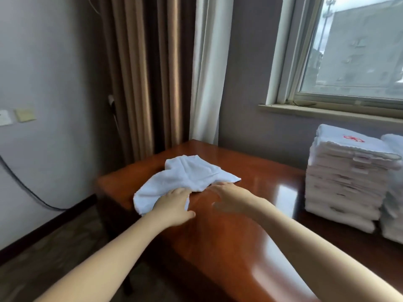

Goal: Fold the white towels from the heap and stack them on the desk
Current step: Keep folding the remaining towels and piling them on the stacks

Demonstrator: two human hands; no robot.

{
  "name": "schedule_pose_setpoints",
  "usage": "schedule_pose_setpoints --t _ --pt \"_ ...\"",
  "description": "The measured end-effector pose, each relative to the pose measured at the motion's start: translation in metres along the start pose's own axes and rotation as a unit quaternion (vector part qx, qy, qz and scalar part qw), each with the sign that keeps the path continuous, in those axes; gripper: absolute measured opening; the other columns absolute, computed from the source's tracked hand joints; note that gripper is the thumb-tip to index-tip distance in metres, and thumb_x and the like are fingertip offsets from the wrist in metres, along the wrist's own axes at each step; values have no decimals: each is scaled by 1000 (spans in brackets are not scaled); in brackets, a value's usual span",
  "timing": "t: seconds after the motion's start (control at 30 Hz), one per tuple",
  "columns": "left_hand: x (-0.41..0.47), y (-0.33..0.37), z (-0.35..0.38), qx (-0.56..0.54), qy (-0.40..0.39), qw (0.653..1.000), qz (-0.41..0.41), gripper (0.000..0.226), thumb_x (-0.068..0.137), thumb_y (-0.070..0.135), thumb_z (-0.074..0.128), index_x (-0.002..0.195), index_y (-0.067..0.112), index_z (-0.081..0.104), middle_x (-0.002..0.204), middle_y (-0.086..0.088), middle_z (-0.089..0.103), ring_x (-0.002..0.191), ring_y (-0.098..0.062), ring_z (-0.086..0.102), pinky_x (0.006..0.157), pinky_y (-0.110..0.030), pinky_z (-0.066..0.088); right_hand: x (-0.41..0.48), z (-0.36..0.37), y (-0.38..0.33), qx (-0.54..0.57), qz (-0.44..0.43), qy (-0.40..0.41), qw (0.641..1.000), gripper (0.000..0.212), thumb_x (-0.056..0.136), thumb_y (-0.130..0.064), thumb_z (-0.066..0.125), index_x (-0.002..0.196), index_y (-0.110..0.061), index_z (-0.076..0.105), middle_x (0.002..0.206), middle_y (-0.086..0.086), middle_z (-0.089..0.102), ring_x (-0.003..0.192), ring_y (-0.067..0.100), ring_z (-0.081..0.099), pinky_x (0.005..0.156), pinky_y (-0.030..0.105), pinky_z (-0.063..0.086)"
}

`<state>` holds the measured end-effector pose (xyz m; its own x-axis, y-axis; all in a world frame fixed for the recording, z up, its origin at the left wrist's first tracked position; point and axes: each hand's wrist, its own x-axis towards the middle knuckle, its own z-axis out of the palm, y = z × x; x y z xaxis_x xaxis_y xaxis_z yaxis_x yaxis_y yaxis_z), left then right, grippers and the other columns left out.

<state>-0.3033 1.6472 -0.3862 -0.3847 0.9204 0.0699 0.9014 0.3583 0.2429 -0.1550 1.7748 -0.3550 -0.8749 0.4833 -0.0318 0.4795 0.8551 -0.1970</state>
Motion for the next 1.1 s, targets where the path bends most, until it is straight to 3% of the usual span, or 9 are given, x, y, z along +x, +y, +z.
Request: schedule_pose_setpoints --t 0.17,0.37,0.47,0.53,0.63,0.73,0.87,1.0,1.1 --pt "7 -39 16 -50 -25 997 -55 79 81 56 58 149 32 28 159 8 20 140 -18 35 107 -37 40 48 24 -9 64 9 -8 998 71 89 -16 54 154 -25 26 156 0 36 140 21 37 108 37 39" --pt "14 -53 14 -82 6 995 -60 45 86 43 57 129 34 45 137 21 41 102 -7 55 74 -25 46 88 46 -15 31 8 32 999 85 87 -12 48 158 -20 2 165 0 7 152 19 -4 122 42 8" --pt "13 -58 10 -101 -2 993 -68 31 84 44 57 112 34 50 118 21 52 87 -4 58 74 -28 52 94 49 -10 12 52 9 999 67 85 -12 46 150 -14 28 146 7 41 143 28 29 121 47 7" --pt "11 -61 9 -108 -2 992 -70 26 84 50 56 105 35 53 111 22 52 85 -2 59 78 -30 54 93 45 -7 -26 44 16 999 37 85 -13 46 121 -15 53 119 4 54 118 26 53 119 50 7" --pt "6 -60 12 -94 21 993 -66 26 92 60 47 95 34 52 113 21 52 86 -2 58 78 -29 52 82 39 -5 -93 3 22 995 20 90 -17 42 99 -19 60 104 1 64 105 22 58 120 46 8" --pt "5 -52 11 -89 28 993 -79 32 99 56 35 118 32 46 103 13 61 79 -7 61 75 -35 55 57 38 -7 -59 -7 6 998 15 93 -20 43 86 -22 55 94 2 64 94 24 59 88 37 46" --pt "2 -34 0 -30 12 999 -35 59 102 46 38 152 46 9 115 4 63 82 -13 65 76 -38 56 22 37 -3 -20 -14 1 1000 19 95 -21 43 79 -20 54 80 -2 58 78 18 52 71 25 41" --pt "4 -9 4 -25 17 999 31 34 104 27 33 129 34 53 128 6 47 111 -18 50 85 -36 48 -13 23 10 107 18 22 994 33 95 -22 46 63 -16 41 64 -4 44 64 13 39 55 20 29" --pt "9 16 7 -85 28 994 65 27 104 23 35 111 23 61 133 8 41 128 -19 37 101 -38 41 -44 1 23 269 70 95 956 33 93 -19 48 62 -10 46 59 -12 42 55 4 37 53 23 27"
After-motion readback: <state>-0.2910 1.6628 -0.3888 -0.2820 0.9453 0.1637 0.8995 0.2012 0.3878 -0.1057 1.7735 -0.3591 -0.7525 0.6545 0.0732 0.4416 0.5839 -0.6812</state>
